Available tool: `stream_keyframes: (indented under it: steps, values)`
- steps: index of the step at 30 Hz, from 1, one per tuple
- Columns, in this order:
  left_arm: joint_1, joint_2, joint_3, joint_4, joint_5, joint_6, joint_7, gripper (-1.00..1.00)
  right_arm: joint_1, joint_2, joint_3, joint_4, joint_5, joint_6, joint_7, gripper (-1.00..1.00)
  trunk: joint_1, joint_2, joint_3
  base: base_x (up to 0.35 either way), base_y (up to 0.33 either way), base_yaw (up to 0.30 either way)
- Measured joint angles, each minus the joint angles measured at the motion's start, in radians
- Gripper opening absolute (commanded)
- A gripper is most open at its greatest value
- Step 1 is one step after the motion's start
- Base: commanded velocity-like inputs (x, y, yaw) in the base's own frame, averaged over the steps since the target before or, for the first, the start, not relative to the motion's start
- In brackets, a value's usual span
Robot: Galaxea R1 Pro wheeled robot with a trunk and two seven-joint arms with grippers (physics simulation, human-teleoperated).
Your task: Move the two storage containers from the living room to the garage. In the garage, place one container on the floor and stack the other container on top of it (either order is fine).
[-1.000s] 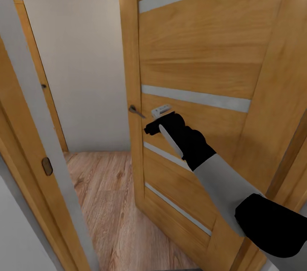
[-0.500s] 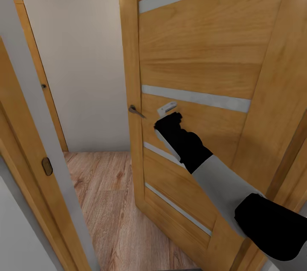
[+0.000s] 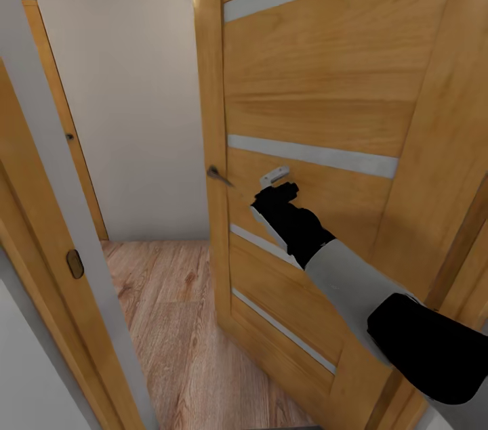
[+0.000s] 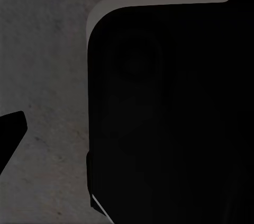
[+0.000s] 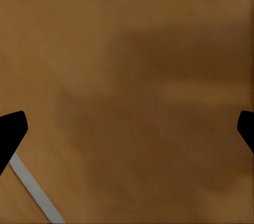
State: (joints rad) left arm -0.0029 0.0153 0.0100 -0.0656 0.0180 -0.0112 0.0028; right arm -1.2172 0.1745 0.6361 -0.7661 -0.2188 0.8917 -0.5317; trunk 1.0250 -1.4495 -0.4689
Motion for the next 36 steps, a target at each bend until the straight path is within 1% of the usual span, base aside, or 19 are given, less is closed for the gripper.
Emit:
stream_keyframes:
  steps: [1, 2, 7, 10, 12, 14, 15, 17, 21, 24, 25, 27, 29, 32, 36]
  values:
    - [0.000, 0.000, 0.000, 0.000, 0.000, 0.000, 0.000, 1.00, -0.012, 0.000, 0.001, 0.031, -0.011, -0.025, 0.002, 1.00, 0.000, 0.000, 0.000, 0.000, 0.000, 0.000]
    - [0.000, 0.000, 0.000, 0.000, 0.000, 0.000, 0.000, 1.00, -0.015, 0.000, 0.001, 0.052, -0.004, -0.030, 0.001, 1.00, 0.000, 0.000, 0.000, 0.000, 0.000, 0.000]
    - [0.000, 0.000, 0.000, 0.000, 0.000, 0.000, 0.000, 1.00, -0.021, 0.000, 0.002, 0.072, 0.002, -0.039, 0.002, 1.00, 0.000, 0.000, 0.000, 0.000, 0.000, 0.000]
    - [0.000, 0.000, 0.000, 0.000, 0.000, 0.000, 0.000, 1.00, -0.041, 0.000, -0.001, 0.103, -0.018, -0.049, 0.002, 1.00, 0.000, 0.000, 0.000, 0.000, 0.000, 0.000]
    - [0.000, 0.000, 0.000, 0.000, 0.000, 0.000, 0.000, 1.00, -0.054, 0.000, -0.002, 0.126, -0.004, -0.059, 0.000, 1.00, 0.000, 0.000, 0.000, 0.000, 0.000, 0.000]
    - [0.000, 0.000, 0.000, 0.000, 0.000, 0.000, 0.000, 1.00, -0.061, 0.000, -0.003, 0.137, -0.010, -0.070, 0.001, 1.00, 0.000, 0.000, 0.000, 0.000, 0.000, 0.000]
    - [0.000, 0.000, 0.000, 0.000, 0.000, 0.000, 0.000, 1.00, -0.062, 0.000, -0.003, 0.138, -0.012, -0.072, 0.002, 1.00, 0.000, 0.000, 0.000, 0.000, 0.000, 0.000]
    - [0.000, 0.000, 0.000, 0.000, 0.000, 0.000, 0.000, 1.00, -0.063, 0.000, -0.002, 0.130, 0.002, -0.068, 0.002, 1.00, 0.000, 0.000, 0.000, 0.000, 0.000, 0.000]
    - [0.000, 0.000, 0.000, 0.000, 0.000, 0.000, 0.001, 1.00, -0.064, 0.000, -0.001, 0.074, 0.002, -0.057, 0.012, 1.00, 0.000, 0.000, 0.000, 0.000, 0.000, 0.000]
    - [0.000, 0.000, 0.000, 0.000, 0.000, 0.000, 0.001, 1.00, -0.063, 0.000, -0.001, 0.016, -0.008, -0.038, 0.035, 1.00, 0.000, 0.000, 0.000, 0.000, 0.000, 0.000]
    - [0.000, 0.000, 0.000, 0.000, 0.000, 0.000, 0.001, 1.00, -0.063, 0.000, -0.001, -0.002, -0.018, -0.030, 0.052, 1.00, 0.000, 0.000, 0.000, 0.026, 0.000, 0.000]
    - [0.000, 0.000, 0.000, 0.000, 0.000, 0.000, 0.000, 1.00, -0.063, 0.000, 0.000, -0.031, -0.047, -0.012, 0.101, 1.00, 0.000, 0.000, 0.000, 0.132, 0.000, 0.000]
    - [0.000, 0.000, 0.000, 0.000, 0.000, 0.000, 0.000, 1.00, -0.063, 0.000, 0.000, -0.048, -0.072, -0.002, 0.164, 1.00, 0.000, 0.000, 0.000, 0.240, 0.000, 0.000]
    - [0.000, 0.000, 0.000, 0.000, -0.001, 0.000, -0.001, 1.00, -0.063, 0.000, 0.000, -0.058, -0.085, 0.003, 0.235, 1.00, 0.000, 0.000, 0.000, 0.296, 0.000, 0.000]
    - [0.000, 0.000, 0.000, 0.000, -0.001, 0.000, -0.001, 1.00, -0.064, 0.000, 0.000, -0.060, -0.088, 0.003, 0.253, 1.00, -0.001, 0.000, 0.000, 0.315, 0.000, 0.000]
